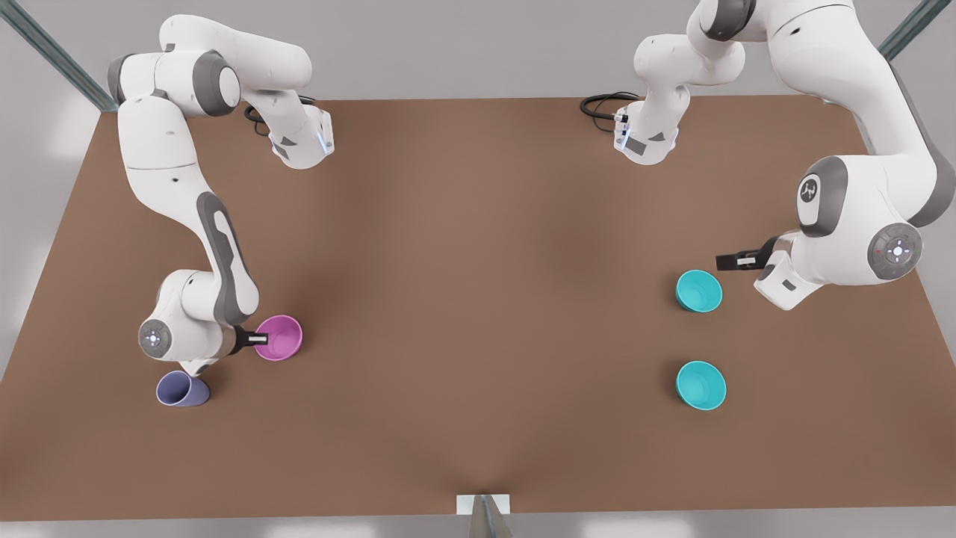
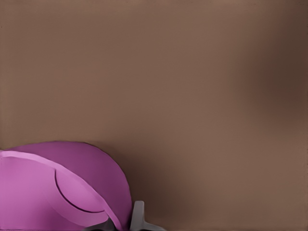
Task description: Stack the blue bowl on the pink bowl
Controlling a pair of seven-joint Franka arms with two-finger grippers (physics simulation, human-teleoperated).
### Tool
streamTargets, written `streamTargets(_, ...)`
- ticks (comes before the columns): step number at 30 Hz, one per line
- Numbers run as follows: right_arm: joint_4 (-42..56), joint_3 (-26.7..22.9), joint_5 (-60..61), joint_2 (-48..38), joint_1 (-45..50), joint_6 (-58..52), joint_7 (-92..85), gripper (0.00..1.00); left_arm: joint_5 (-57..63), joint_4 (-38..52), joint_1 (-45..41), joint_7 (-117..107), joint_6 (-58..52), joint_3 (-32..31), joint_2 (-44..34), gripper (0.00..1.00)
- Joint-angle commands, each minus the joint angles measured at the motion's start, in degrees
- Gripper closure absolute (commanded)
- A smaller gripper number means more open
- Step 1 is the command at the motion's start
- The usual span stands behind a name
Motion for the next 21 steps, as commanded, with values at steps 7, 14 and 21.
streamTargets(7, 7.1, 6.3, 6.6, -0.1, 0.1, -7.4, 2.6, 0.79, 0.3, 1.4, 0.1, 0.0, -0.3, 0.2, 1.9, 0.0)
streamTargets(14, 19.9, 13.1, 11.8, 6.8, 16.9, -7.3, 45.1, 0.79, 0.2, 1.4, 0.1, 0.0, -0.5, 1.1, 1.8, 0.0)
streamTargets(21, 36.5, 13.1, 18.5, 20.7, 26.0, 2.9, 59.2, 0.79, 0.1, 1.3, 0.1, 0.0, -1.6, 1.1, 1.8, 0.0)
